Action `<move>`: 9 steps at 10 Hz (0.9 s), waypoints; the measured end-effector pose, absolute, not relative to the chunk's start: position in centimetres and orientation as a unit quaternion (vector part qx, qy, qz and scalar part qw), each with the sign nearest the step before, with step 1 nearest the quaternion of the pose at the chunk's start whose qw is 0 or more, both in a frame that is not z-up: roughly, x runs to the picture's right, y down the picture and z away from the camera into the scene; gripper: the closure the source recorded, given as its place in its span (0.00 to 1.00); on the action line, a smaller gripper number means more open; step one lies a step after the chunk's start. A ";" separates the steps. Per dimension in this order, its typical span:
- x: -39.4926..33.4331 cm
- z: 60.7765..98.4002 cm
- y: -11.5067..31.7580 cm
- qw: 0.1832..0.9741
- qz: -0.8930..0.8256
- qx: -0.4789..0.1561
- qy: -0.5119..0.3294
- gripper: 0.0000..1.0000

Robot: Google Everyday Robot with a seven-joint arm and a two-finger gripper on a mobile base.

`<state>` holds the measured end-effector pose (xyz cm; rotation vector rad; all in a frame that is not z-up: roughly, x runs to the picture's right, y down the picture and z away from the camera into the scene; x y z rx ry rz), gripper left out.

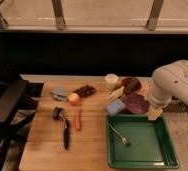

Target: Place eraser in purple bowl

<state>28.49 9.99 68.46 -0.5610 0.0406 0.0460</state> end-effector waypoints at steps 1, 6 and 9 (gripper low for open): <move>28.5 68.5 10.0 0.960 0.023 -0.277 0.020 0.35; 28.7 69.9 7.2 0.964 -0.048 -0.260 0.003 0.35; 27.7 73.6 1.4 0.965 -0.124 -0.230 -0.027 0.35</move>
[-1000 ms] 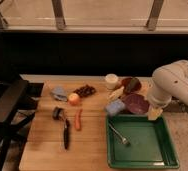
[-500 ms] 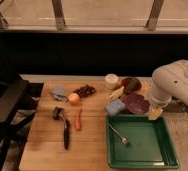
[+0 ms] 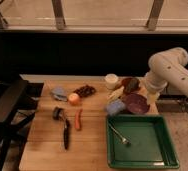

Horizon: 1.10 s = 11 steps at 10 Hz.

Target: Place eraser in purple bowl

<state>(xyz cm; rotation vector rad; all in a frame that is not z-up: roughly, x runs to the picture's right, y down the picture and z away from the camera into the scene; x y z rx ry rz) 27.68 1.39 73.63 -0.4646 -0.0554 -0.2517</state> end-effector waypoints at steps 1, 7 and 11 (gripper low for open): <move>26.7 74.9 -0.7 0.965 -0.145 -0.217 -0.036 0.35; 25.3 76.3 -3.0 0.963 -0.171 -0.202 -0.044 0.35; 24.6 78.4 -3.3 0.957 -0.239 -0.163 -0.024 0.35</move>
